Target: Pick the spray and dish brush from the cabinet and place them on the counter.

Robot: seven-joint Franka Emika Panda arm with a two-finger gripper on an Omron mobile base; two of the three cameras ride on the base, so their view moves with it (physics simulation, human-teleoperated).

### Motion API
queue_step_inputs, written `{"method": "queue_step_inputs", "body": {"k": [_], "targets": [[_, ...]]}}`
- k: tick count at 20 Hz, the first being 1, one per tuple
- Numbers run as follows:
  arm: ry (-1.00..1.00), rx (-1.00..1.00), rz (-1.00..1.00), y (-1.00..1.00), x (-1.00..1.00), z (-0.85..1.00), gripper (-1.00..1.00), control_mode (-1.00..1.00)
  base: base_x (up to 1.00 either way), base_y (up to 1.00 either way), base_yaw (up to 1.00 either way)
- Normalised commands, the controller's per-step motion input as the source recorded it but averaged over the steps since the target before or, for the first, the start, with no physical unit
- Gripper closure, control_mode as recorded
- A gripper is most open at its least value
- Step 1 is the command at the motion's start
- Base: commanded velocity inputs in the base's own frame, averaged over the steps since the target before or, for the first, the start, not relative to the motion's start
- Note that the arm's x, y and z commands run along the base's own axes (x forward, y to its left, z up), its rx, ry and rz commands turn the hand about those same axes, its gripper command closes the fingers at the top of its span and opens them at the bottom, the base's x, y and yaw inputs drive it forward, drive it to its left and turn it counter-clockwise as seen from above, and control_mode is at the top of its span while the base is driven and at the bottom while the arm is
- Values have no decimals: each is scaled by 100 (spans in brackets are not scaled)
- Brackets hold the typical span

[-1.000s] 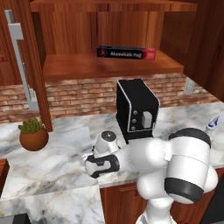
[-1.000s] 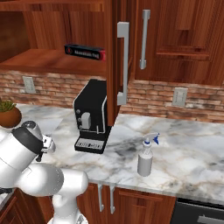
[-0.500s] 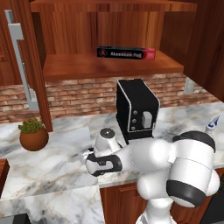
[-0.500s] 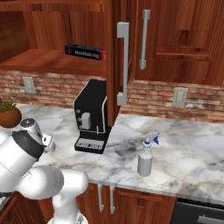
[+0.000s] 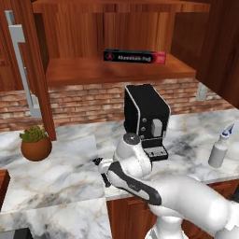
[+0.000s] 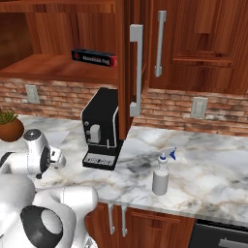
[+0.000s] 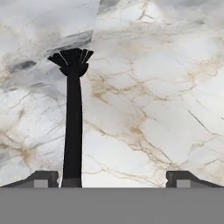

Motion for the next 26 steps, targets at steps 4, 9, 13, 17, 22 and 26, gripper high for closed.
{"method": "queue_step_inputs", "body": {"k": [4,9,13,17,22,26], "targets": [[-2,0,0,-38,-63,87,-100,-100,0,0,0],[0,0,0,-26,-64,99,-100,-100,0,0,0],[0,0,0,-28,-68,88,-100,-100,0,0,0],[-1,0,0,-23,-63,95,-100,-100,0,0,0],[0,0,0,-25,-65,91,-100,-100,0,0,0],[-1,0,0,-29,-71,72,-100,-100,0,0,0]]}}
